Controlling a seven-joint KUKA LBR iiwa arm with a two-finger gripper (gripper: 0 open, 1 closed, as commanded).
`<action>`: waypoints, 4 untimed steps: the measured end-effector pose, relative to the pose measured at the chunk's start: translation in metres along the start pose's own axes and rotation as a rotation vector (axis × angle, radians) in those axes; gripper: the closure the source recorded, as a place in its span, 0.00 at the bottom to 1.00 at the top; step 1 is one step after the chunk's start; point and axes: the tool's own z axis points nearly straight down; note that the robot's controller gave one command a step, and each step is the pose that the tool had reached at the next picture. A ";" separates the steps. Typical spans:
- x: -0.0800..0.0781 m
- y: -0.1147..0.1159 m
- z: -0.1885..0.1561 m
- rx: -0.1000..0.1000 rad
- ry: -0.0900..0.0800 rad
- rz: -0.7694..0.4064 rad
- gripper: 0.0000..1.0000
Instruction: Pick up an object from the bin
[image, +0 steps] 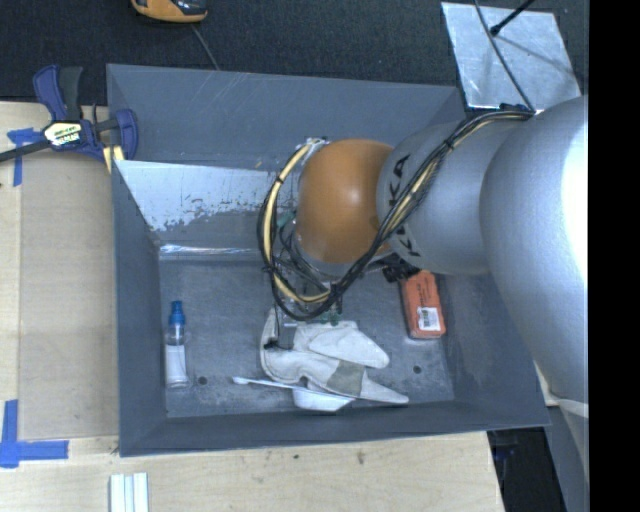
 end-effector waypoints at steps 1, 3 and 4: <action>0.026 -0.032 -0.020 -0.001 -0.007 0.010 0.00; -0.006 -0.045 0.009 -0.003 -0.006 0.450 1.00; -0.003 -0.044 -0.034 0.001 0.003 0.454 1.00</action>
Offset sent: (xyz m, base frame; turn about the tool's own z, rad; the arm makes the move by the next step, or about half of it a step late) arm 0.0032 -0.0449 -0.0100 0.4498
